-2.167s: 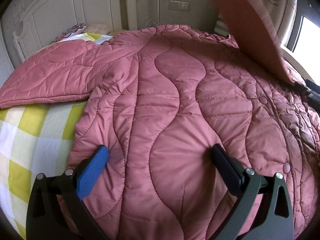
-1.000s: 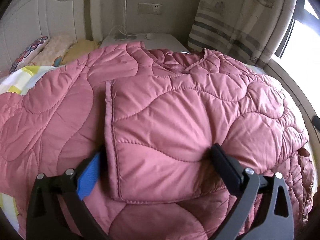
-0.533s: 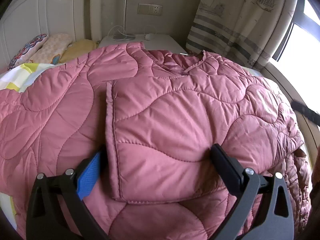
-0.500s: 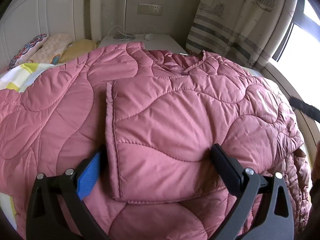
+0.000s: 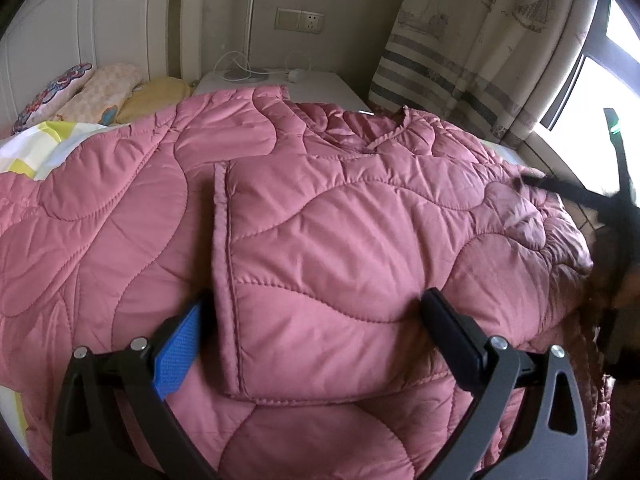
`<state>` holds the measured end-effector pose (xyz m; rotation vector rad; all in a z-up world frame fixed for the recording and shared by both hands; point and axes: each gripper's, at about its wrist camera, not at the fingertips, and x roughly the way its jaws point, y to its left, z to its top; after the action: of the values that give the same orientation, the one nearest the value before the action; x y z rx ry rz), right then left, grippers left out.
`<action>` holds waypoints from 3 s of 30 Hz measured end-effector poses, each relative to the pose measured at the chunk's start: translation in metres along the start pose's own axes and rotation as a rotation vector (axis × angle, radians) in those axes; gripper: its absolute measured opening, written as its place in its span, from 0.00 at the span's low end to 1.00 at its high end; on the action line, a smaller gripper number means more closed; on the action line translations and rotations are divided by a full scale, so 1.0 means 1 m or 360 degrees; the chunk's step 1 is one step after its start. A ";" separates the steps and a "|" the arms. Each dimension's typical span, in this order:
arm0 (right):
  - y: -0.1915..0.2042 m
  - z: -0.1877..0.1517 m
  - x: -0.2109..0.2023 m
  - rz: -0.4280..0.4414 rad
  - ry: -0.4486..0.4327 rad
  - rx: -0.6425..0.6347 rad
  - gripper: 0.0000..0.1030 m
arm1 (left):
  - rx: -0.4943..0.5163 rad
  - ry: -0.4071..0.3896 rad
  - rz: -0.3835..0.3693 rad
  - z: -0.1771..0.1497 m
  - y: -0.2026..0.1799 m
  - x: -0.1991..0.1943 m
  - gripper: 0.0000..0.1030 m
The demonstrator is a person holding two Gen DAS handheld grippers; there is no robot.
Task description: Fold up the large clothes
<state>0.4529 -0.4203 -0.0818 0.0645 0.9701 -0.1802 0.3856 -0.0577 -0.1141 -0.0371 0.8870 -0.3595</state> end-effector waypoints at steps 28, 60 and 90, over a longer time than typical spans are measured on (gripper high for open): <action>0.013 -0.120 -0.068 0.0056 -0.0188 -0.0381 0.96 | -0.0082 -0.0065 0.0064 -0.016 0.017 -0.051 0.98; -0.059 -0.142 -0.102 0.0404 -0.0441 0.0307 0.83 | -0.0068 -0.0740 -0.0062 0.031 -0.034 -0.189 0.11; 0.020 -0.130 -0.149 0.0348 -0.0524 -0.0108 0.77 | -0.0647 -0.0577 0.0385 -0.073 0.060 -0.135 0.98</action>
<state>0.2683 -0.3645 -0.0326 0.0758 0.6346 0.0438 0.2696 0.0509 -0.0694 -0.3562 0.5840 0.0594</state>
